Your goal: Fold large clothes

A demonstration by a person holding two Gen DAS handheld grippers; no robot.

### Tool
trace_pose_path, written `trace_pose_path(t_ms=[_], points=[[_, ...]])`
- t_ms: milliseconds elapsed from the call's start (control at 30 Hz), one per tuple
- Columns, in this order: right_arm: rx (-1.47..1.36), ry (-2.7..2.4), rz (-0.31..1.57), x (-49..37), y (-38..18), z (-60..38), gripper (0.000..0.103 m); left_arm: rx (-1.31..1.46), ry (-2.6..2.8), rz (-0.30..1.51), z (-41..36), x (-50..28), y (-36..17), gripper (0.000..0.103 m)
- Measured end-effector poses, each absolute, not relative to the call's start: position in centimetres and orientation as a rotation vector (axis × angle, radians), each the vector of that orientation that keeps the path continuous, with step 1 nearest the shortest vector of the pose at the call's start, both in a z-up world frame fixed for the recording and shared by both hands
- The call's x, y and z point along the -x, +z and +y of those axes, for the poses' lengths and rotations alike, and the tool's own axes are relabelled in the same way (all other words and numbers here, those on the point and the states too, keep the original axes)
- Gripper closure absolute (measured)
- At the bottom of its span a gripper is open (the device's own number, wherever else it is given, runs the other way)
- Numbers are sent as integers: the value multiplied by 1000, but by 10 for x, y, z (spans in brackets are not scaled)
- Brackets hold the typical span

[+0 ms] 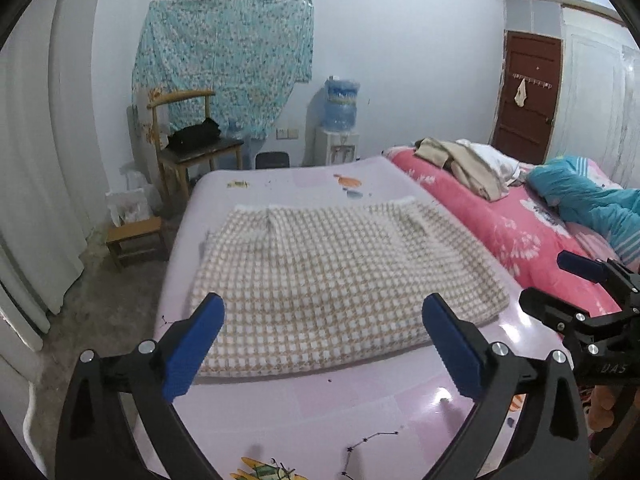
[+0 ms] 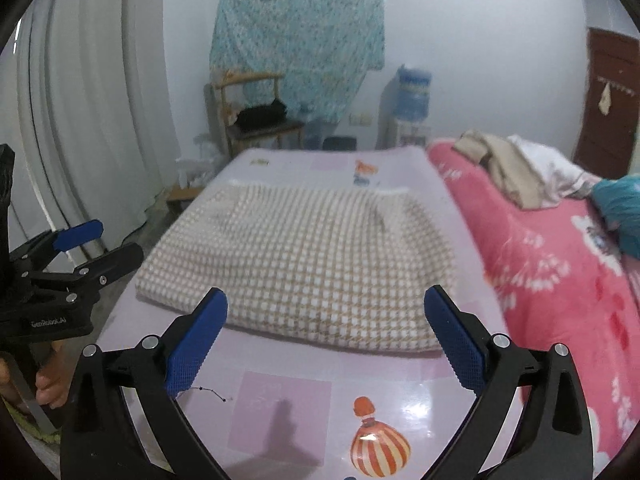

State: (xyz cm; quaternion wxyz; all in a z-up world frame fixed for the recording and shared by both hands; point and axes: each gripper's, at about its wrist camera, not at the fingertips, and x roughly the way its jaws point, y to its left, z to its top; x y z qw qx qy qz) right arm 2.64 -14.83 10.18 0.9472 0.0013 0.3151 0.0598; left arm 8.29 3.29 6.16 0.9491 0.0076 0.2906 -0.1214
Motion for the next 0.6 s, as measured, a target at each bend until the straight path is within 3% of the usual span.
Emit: trace_pose_path(t_ms=[600], points=[[31,-92,491,12,122,-163,8,-93,-70,534,13,-66,81,6]])
